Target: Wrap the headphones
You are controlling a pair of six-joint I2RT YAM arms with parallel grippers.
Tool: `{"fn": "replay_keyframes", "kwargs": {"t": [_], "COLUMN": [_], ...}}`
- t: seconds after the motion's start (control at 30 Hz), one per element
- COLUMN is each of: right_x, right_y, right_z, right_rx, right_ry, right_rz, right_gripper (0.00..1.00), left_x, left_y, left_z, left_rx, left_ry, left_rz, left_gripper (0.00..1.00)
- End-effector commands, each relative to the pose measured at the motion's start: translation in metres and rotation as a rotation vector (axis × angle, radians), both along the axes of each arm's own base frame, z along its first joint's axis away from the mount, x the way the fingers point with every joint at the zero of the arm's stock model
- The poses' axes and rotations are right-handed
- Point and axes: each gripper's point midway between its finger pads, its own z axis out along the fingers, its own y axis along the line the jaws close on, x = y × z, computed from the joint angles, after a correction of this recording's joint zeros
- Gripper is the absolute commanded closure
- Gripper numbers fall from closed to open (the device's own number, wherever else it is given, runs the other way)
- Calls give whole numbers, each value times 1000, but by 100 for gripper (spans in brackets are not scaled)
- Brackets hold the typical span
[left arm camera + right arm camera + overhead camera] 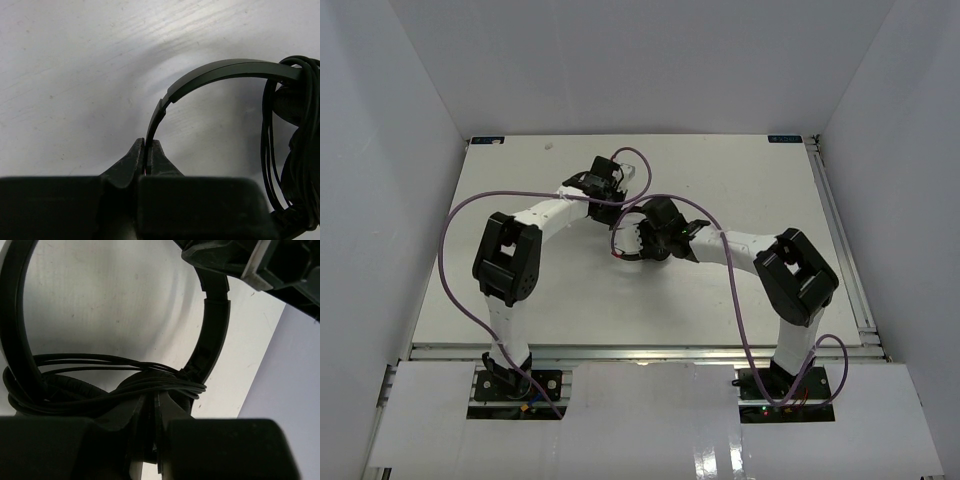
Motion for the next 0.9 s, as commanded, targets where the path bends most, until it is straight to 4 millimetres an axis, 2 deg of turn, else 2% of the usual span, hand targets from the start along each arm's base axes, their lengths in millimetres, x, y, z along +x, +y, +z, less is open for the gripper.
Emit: {"fn": "replay_keyframes", "kwargs": {"t": [0.0, 0.23, 0.37, 0.43, 0.63, 0.87], "right_x": [30, 33, 32, 29, 26, 34], "right_y": [16, 10, 4, 1, -4, -8], "right_z": [20, 17, 28, 37, 59, 64], "right_rx": [79, 69, 74, 76, 86, 111], "right_ry": [-56, -53, -69, -67, -49, -4], "right_rz": [-33, -51, -47, -39, -25, -66], "right_gripper": [80, 62, 55, 51, 42, 34], "left_x": [22, 28, 31, 33, 34, 24], "left_y": [-6, 5, 8, 9, 15, 24], "left_z": [25, 26, 34, 45, 69, 89], "left_rx": [-37, -21, -25, -36, -54, -76], "left_ry": [-72, -84, -98, -112, -149, -172], "left_rz": [34, 77, 85, 89, 100, 110], "left_gripper": [82, 53, 41, 35, 28, 24]}}
